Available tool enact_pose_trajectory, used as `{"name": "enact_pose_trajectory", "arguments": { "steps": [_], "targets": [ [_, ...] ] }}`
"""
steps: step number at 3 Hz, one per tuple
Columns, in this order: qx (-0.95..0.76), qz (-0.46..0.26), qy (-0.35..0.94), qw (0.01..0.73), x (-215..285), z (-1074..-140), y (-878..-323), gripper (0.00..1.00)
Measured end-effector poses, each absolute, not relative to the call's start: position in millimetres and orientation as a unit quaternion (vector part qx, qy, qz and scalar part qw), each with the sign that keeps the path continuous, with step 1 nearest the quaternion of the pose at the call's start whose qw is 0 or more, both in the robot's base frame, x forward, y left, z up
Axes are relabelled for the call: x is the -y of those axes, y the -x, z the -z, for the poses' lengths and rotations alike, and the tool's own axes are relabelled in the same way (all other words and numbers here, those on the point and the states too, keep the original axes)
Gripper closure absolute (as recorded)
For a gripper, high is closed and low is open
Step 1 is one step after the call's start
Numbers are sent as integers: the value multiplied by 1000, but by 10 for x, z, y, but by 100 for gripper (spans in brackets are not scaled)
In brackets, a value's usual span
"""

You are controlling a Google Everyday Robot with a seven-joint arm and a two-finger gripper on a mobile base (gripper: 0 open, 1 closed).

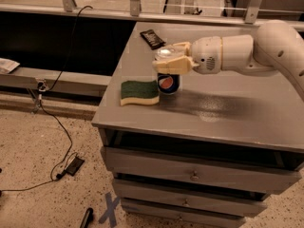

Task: Move pepsi can near sponge

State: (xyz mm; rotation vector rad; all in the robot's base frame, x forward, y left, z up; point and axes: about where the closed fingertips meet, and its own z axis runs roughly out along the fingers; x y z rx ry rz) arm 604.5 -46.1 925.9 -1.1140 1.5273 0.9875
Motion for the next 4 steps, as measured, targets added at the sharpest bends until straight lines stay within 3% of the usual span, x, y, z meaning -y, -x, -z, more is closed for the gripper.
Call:
{"name": "enact_pose_trajectory", "arguments": {
  "steps": [3,4],
  "targets": [
    [-624,-409,462,480,377,-9259,-6031,12],
    [-623,-410,463,479,353,-9259,-6026,0]
  ]
}}
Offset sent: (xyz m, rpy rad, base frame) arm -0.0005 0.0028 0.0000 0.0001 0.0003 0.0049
